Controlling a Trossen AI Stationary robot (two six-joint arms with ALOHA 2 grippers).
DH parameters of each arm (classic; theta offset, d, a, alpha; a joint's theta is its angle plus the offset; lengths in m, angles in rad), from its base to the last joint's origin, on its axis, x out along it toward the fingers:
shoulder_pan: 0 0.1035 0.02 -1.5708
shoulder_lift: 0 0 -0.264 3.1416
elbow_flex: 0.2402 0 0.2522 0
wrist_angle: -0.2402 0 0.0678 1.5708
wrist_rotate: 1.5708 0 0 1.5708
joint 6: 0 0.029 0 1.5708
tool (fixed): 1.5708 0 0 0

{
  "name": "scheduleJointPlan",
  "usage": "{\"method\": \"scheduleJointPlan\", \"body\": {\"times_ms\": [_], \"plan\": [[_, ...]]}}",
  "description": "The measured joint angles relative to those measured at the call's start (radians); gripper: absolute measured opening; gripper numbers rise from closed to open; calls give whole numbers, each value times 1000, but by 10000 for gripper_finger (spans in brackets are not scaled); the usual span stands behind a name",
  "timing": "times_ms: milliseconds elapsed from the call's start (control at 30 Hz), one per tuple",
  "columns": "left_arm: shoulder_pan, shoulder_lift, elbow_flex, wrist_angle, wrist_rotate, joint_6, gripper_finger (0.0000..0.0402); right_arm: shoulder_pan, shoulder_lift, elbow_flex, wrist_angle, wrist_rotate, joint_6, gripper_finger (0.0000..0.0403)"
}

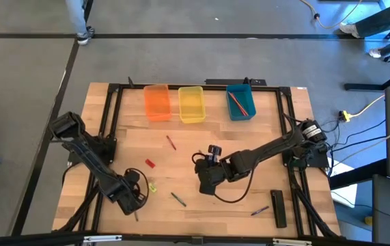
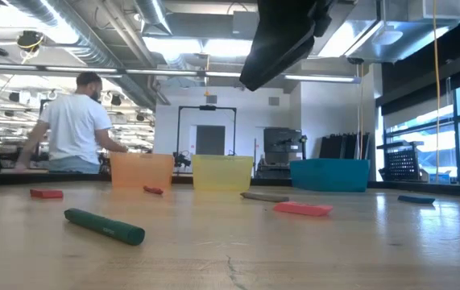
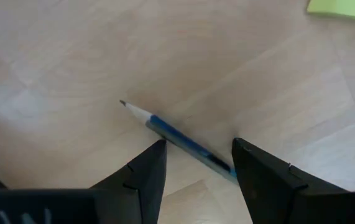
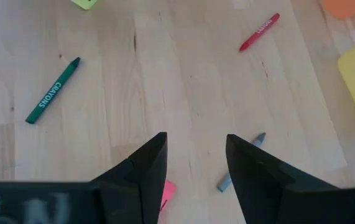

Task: Sort crayons/erasers/pens/pencils in bins
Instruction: Put the black pencil into the blue bin

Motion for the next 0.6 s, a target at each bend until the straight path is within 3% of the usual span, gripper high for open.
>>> {"method": "scheduleJointPlan", "body": {"times_ms": [167, 267, 600], "plan": [[16, -1, -1, 3, 13, 37, 155, -2, 0, -1, 3, 36, 0, 167], [26, -2, -2, 9, 23, 61, 134, -1, -1, -54, 95, 84, 26, 167], [30, 0, -2, 12, -23, 140, 75, 8, 0, -391, 842, -76, 87, 167]]}}
